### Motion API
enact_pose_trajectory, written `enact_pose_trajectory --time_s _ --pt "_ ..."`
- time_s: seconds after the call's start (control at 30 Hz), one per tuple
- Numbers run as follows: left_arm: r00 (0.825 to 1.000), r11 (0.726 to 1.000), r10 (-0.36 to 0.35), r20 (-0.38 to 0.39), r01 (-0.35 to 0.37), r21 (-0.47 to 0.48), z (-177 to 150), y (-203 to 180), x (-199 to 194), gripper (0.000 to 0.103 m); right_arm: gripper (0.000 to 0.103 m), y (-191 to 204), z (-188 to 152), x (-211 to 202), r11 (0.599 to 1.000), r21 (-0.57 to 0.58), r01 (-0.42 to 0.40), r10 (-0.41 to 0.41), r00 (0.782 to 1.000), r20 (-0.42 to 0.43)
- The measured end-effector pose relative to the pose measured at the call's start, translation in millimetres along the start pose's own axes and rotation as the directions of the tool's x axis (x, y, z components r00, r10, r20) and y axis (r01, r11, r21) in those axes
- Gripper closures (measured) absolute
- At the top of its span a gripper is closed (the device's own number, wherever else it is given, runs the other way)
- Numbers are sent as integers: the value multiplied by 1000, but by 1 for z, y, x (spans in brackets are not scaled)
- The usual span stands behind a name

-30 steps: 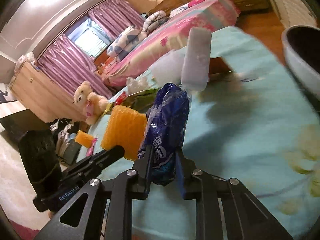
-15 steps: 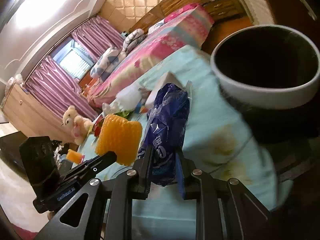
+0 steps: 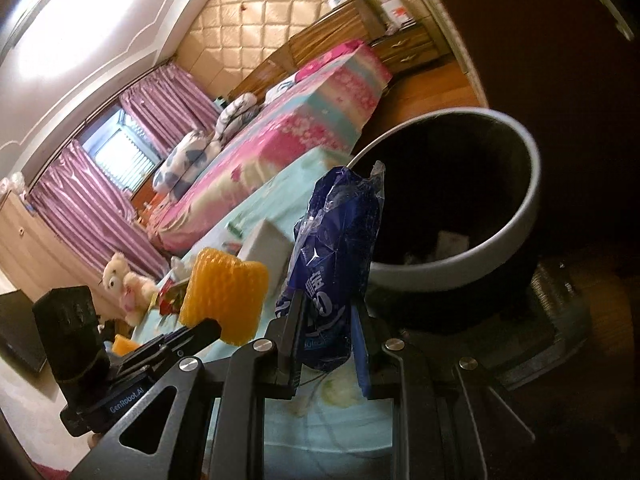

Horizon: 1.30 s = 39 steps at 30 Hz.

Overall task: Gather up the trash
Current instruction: 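Carry the foam net and blue bag with both tools over the trash bin, then open both tools to drop the foam net and blue bag into the bin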

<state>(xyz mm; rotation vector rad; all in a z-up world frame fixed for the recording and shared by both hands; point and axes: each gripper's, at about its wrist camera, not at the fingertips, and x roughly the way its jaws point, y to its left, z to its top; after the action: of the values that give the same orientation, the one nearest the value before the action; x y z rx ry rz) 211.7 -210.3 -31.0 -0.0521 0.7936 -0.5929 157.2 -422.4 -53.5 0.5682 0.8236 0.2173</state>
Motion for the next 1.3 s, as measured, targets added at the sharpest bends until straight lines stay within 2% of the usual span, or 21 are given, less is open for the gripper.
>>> enact_pose_trajectory --time_s 0.17,0.43,1.1,1.3 --pt "1000 999 7 -1 -7 44 12 -9 18 83 82 -9 16 -3 999 7 43 -43 998 42" --pt "1000 999 -9 -9 9 46 32 -16 41 83 82 -17 36 1 994 -6 110 -109 991 76" --pt "999 996 3 -44 1 89 54 -35 85 82 82 -46 55 9 985 -10 173 -173 984 52" --pt "999 995 14 -48 -9 100 59 -39 90 79 78 -48 56 10 983 -11 186 -185 982 42"
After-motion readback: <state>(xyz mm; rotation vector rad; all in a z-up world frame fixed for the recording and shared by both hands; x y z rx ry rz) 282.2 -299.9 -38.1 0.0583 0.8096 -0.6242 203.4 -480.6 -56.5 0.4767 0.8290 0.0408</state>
